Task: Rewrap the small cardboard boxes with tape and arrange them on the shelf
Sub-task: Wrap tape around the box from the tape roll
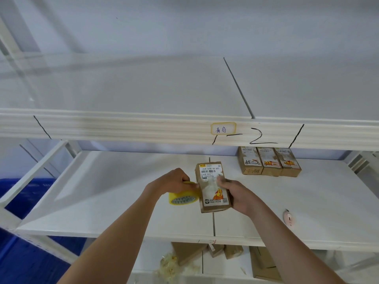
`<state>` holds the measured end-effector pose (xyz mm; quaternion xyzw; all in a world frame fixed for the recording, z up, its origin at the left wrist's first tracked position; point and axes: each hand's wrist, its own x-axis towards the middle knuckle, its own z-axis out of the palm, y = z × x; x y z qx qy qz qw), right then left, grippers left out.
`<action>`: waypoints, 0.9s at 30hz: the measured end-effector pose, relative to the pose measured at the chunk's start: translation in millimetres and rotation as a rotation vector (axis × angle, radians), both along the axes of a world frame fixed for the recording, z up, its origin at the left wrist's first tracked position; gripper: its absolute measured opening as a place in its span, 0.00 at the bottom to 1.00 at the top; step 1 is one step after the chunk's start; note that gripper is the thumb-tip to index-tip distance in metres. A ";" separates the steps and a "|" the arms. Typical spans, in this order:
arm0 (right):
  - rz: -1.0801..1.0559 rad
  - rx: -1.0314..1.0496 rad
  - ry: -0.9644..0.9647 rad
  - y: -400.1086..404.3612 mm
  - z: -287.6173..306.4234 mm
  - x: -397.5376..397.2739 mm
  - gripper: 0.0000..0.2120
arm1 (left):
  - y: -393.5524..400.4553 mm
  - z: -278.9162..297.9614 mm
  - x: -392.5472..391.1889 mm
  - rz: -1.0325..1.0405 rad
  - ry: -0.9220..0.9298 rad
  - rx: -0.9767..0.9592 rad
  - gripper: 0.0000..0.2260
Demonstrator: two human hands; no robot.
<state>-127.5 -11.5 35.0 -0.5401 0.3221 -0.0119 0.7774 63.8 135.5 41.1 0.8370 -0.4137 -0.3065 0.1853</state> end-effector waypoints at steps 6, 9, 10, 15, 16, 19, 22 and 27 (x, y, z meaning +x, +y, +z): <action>0.050 -0.414 0.214 10.5 2.6 15.1 0.24 | -10.1 2.8 -6.0 0.028 -0.101 -0.010 0.24; 0.061 -0.479 0.254 13.9 2.0 19.9 0.31 | -14.6 8.0 -4.6 0.009 -0.140 -0.004 0.22; 0.047 -0.495 0.264 14.4 1.9 21.3 0.34 | -15.5 8.4 -4.4 0.003 -0.141 0.010 0.23; 0.004 -0.518 0.275 15.9 4.6 24.3 0.29 | -12.0 11.3 -10.3 0.005 -0.084 0.048 0.23; -0.027 -0.535 0.281 15.7 3.2 24.6 0.32 | -10.7 11.9 -11.5 0.002 -0.061 0.055 0.23; -0.099 -0.580 0.327 15.5 -1.1 24.3 0.33 | -6.0 14.0 -10.1 -0.021 0.030 0.059 0.18; -0.104 -0.593 0.334 15.2 -1.6 21.1 0.32 | -1.9 12.8 -3.9 -0.002 0.083 0.036 0.16; -0.100 -0.632 0.342 19.5 3.1 18.9 0.30 | 0.9 5.2 -2.3 0.067 0.077 0.051 0.19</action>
